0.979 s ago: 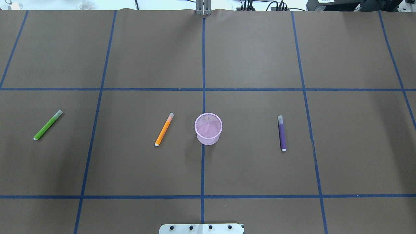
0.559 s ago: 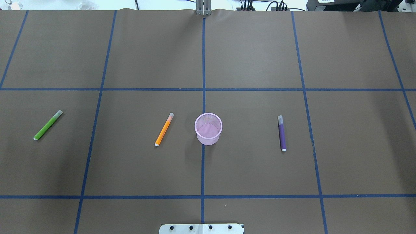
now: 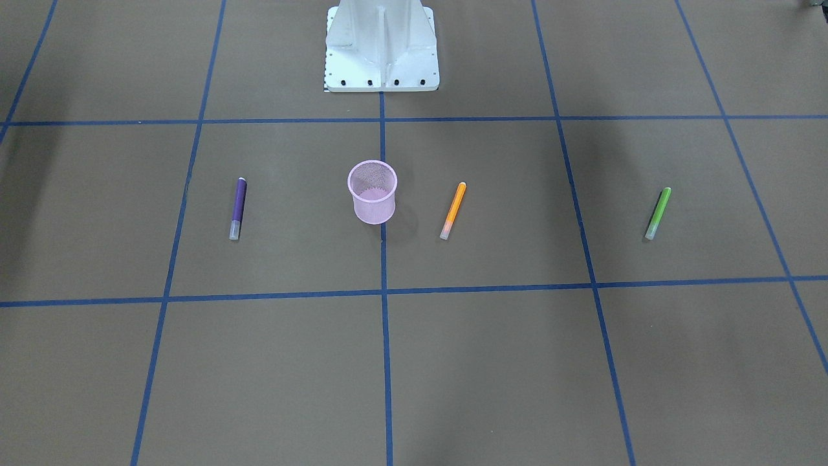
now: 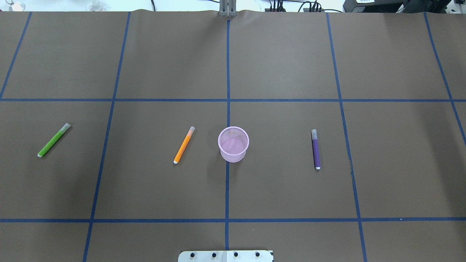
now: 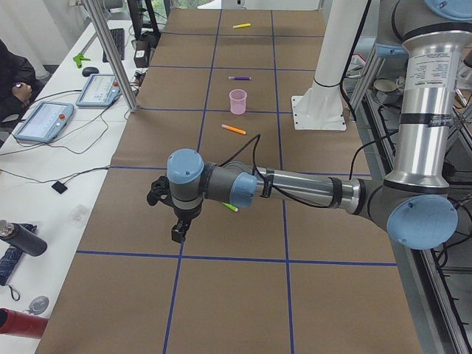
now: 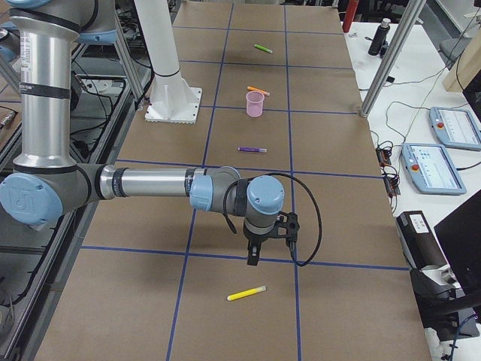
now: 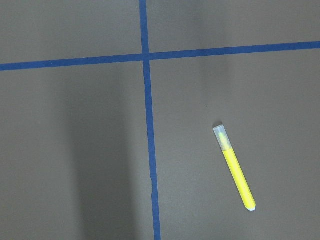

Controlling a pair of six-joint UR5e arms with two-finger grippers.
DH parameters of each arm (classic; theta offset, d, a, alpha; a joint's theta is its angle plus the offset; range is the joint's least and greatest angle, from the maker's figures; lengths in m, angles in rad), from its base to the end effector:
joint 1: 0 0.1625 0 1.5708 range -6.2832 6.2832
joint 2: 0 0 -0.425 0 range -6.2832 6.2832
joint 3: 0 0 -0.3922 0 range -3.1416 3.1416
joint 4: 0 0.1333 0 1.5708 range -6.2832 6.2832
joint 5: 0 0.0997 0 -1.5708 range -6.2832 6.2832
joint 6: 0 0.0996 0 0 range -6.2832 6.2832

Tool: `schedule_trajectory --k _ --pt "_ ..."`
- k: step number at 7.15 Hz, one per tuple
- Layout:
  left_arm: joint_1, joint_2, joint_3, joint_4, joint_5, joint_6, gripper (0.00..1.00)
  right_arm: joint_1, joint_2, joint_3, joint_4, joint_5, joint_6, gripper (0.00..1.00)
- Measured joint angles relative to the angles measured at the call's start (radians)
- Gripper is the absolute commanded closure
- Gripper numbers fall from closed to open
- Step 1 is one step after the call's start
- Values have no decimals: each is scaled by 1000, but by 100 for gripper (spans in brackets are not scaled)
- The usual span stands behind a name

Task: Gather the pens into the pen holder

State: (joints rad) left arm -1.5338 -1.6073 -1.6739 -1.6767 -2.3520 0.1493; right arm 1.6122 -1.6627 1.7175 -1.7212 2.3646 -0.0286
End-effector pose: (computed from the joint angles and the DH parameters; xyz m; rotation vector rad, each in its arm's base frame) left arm -0.0440 -0.5198 0.5770 0.2769 0.7651 0.2718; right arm 0.0807 -0.4422 0.6433 -0.0627 -0.7959 0.0501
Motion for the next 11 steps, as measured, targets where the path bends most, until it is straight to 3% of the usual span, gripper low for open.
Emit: schedule_trajectory --k 4,8,11 --pt "190 -40 -97 -28 3 -162 0 0 4 0 0 2 -1 0" --pt "350 -45 -84 -100 24 -307 1 -1 4 -2 0 2 -1 0" --pt "479 -40 36 -385 106 -535 1 -1 4 -1 7 3 -2 0"
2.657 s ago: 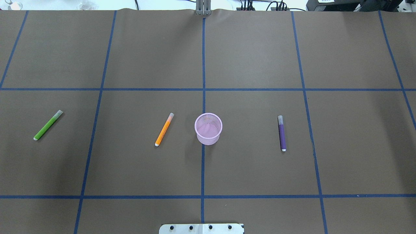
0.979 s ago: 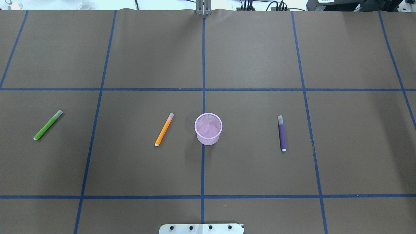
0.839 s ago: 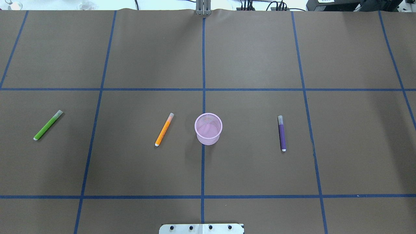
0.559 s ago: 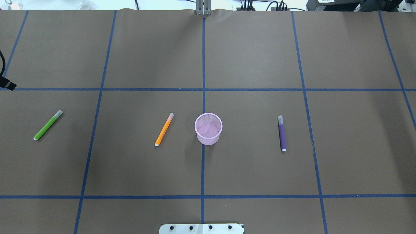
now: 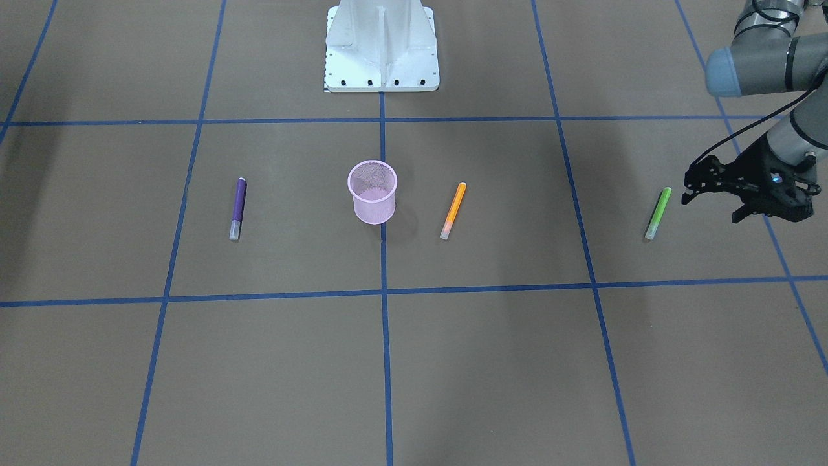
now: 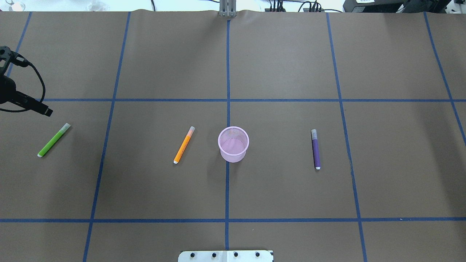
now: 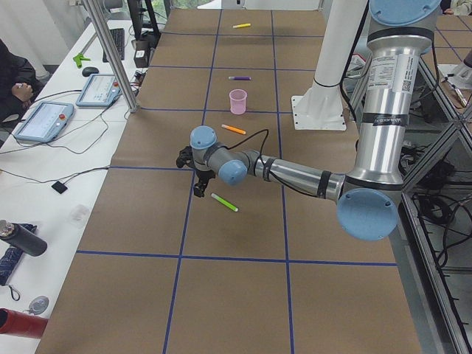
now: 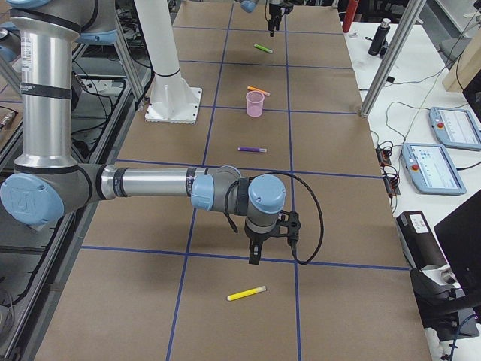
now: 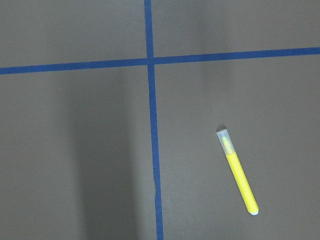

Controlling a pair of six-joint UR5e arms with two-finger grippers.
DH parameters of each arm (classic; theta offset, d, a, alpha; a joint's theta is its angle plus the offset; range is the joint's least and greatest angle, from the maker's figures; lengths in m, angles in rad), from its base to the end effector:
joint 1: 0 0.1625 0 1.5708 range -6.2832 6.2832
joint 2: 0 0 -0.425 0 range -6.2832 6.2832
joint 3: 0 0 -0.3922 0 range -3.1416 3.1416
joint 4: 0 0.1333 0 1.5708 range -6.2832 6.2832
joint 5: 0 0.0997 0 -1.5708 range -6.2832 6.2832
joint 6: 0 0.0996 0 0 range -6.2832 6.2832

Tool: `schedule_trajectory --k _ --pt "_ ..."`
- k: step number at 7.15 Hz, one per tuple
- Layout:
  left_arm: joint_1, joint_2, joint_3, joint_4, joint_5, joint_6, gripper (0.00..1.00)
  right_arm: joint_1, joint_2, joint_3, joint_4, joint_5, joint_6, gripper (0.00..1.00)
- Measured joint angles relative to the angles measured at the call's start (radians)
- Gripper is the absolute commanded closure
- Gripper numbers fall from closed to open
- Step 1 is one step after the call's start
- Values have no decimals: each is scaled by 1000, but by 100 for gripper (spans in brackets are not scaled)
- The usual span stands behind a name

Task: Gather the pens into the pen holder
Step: 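Lower the left gripper onto the green marker's cap end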

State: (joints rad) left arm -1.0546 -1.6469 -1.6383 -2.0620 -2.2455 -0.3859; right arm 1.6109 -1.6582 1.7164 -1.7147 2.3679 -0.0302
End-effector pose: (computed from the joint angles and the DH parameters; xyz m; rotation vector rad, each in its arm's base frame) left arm 0.2081 -0.5107 0.5336 0.2660 0.8550 0.3355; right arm 0.0800 -0.4450 0.6409 -0.0531 -0.7990 0.0435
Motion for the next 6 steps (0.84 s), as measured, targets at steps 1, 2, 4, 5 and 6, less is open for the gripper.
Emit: schedule_trajectory --k 1,2,4,5,6 --pt "38 0 36 -73 36 -49 1 -1 0 -1 8 -1 -1 0" --pt "64 0 53 -104 60 -71 1 -6 5 -4 12 -3 -2 0" --pt "81 -4 66 -119 73 -81 3 -66 18 -12 12 -5 1 0" --pt "85 -8 78 -120 74 -81 3 -84 14 -20 12 -4 1 0" --pt "93 -11 87 -121 75 -81 3 -90 12 -28 16 -4 -3 0"
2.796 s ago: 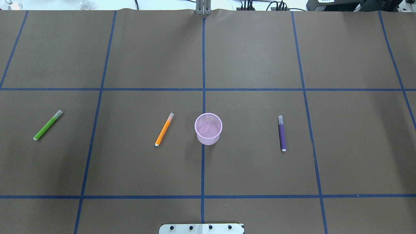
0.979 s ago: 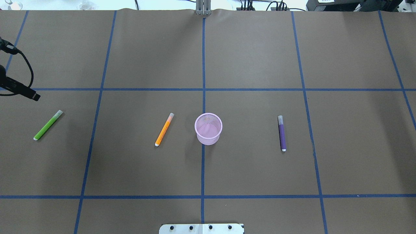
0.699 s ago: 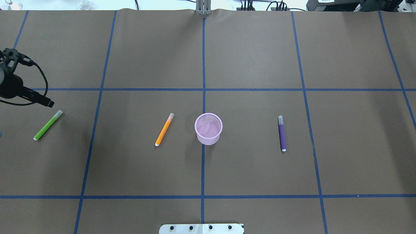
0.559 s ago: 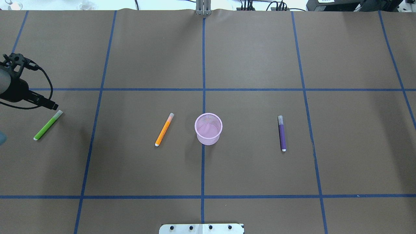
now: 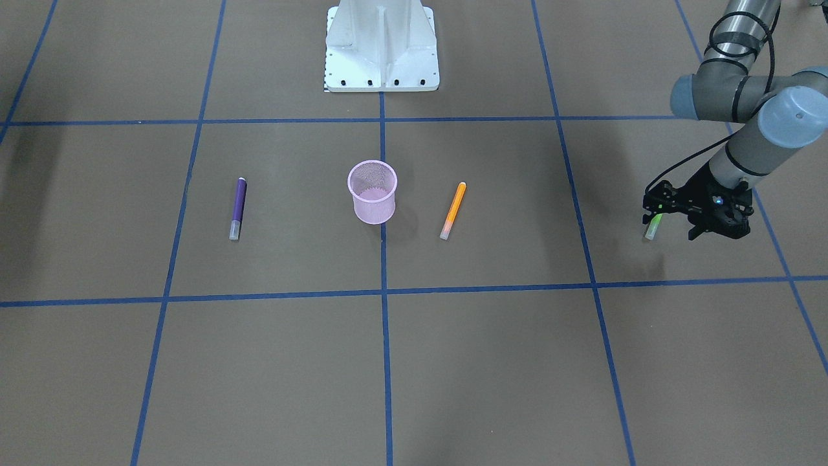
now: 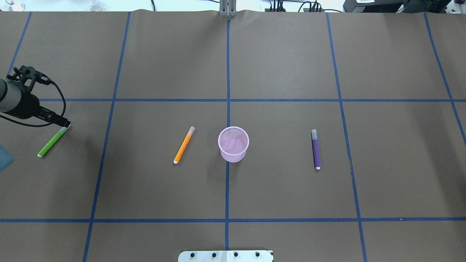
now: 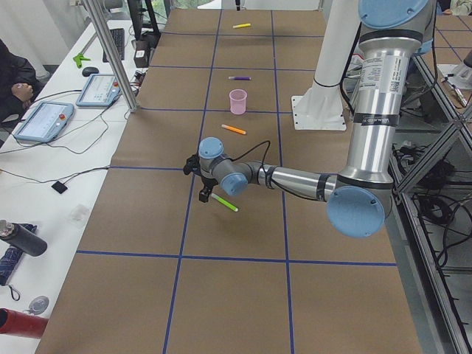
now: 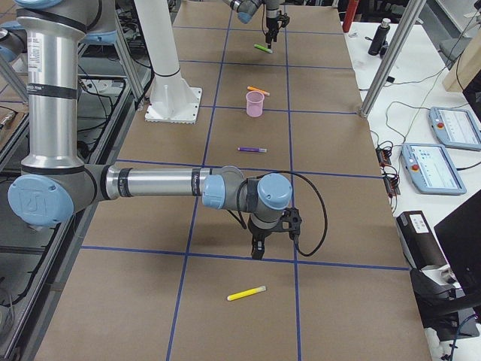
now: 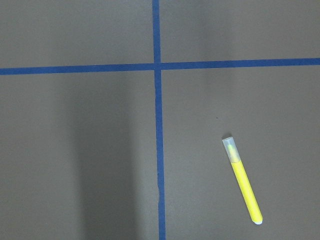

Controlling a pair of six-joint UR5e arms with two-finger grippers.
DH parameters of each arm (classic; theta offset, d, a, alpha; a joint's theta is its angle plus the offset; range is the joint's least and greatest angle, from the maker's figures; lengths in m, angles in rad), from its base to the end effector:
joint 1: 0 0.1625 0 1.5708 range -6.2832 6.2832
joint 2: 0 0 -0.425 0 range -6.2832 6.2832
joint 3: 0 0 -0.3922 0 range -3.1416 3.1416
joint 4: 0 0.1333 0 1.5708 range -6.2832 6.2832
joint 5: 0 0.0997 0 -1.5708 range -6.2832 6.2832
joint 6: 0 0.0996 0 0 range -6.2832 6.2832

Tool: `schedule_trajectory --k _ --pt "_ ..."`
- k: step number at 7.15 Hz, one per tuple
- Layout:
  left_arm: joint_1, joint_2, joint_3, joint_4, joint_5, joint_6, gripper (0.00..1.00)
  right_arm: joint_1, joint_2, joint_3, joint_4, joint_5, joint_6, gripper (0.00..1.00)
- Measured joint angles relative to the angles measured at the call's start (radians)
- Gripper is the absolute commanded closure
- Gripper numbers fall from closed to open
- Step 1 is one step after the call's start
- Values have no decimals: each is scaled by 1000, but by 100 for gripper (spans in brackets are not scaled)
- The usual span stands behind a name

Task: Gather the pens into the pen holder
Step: 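Lower the left gripper onto the green marker's cap end, then close the left gripper on the green marker and lift it upright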

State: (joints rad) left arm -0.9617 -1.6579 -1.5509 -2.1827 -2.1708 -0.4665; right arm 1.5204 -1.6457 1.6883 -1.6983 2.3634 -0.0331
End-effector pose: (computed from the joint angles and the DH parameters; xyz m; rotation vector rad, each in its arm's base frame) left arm 0.2558 -0.5013 0.5609 0.2709 0.8350 0.3370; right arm 0.0394 -0.4560 0.6477 -0.0873 -0.7914 -0.0454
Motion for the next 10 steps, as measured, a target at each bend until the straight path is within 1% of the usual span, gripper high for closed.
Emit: schedule_trajectory --k 2,4,5,8,10 --pt "14 -2 9 0 0 0 9 -3 -3 -18 53 3 -3 0" --pt "18 -3 17 1 0 3 13 -3 -11 -73 174 10 0 0" --pt "19 -3 19 1 0 6 15 -3 -11 -87 204 17 2 0" --pt "32 3 21 4 0 10 19 -3 -16 -109 221 20 3 0" --pt "45 8 22 4 0 11 29 -3 -17 -111 221 21 5 0"
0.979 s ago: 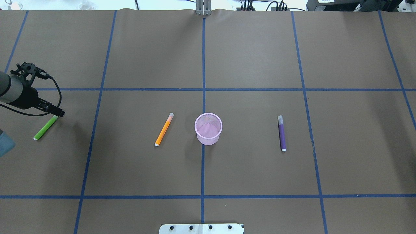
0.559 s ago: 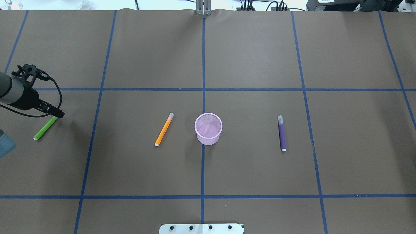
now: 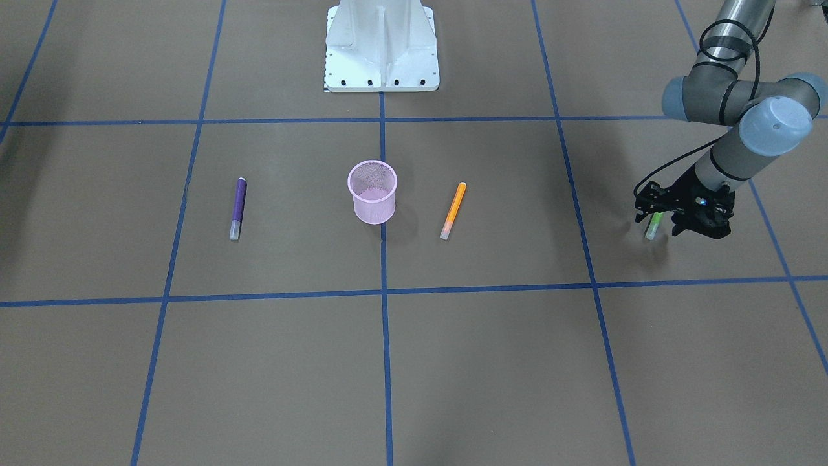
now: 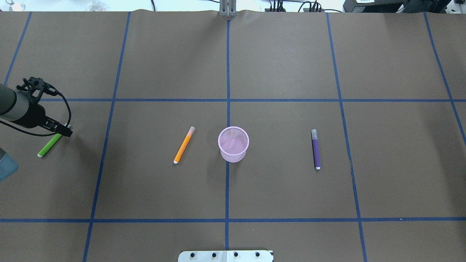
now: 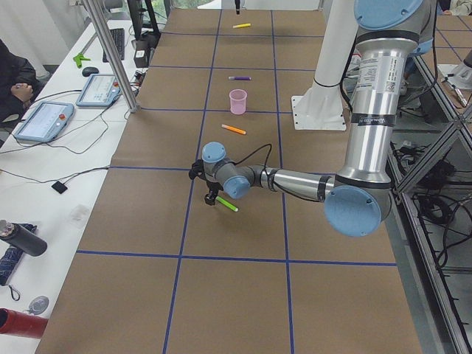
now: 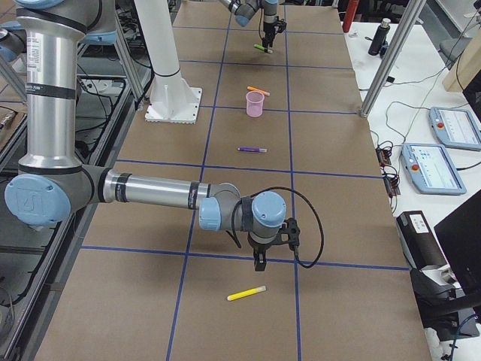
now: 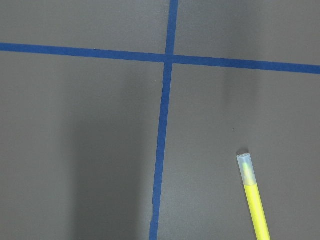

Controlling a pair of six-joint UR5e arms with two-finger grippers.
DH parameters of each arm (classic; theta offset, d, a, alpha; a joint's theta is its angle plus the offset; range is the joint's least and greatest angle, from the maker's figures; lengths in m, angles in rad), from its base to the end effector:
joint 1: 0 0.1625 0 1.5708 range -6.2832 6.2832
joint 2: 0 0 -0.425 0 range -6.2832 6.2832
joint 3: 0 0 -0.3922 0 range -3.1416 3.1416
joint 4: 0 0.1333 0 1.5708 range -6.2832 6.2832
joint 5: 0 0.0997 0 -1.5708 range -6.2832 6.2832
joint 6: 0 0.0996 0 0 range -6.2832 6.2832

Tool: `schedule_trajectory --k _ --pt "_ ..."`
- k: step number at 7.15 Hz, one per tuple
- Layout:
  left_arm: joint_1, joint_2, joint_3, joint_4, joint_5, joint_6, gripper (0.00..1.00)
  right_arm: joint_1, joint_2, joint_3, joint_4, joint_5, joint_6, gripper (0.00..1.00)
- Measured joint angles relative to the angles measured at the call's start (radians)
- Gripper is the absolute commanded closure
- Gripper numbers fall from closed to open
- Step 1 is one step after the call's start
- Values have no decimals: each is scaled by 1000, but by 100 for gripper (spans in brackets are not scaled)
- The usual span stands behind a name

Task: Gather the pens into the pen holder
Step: 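Close the left gripper on the green marker and lift it upright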

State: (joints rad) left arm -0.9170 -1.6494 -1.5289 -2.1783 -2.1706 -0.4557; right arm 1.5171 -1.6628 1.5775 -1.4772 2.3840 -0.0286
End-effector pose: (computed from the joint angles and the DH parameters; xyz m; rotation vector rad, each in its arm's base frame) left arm 0.2760 -0.4870 0.5777 0.2271 0.8248 0.3790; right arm 0.0366 -0.4546 0.6867 -0.0024 -0.8135 -0.0811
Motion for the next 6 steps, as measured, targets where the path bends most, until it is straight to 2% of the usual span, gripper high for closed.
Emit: schedule_trajectory --k 2,3,4,5,6 --pt "7 3 0 0 0 0 36 0 0 0 0 1 1 0" --pt "8 7 -1 0 -2 0 44 0 1 1 1 1 1 0" --pt "9 13 -2 0 -4 0 57 0 2 1 1 0 1 0" --pt "9 16 -3 0 -5 0 77 0 3 1 1 0 1 0" --pt "9 18 -3 0 -7 0 85 0 5 1 0 -1 1 0"
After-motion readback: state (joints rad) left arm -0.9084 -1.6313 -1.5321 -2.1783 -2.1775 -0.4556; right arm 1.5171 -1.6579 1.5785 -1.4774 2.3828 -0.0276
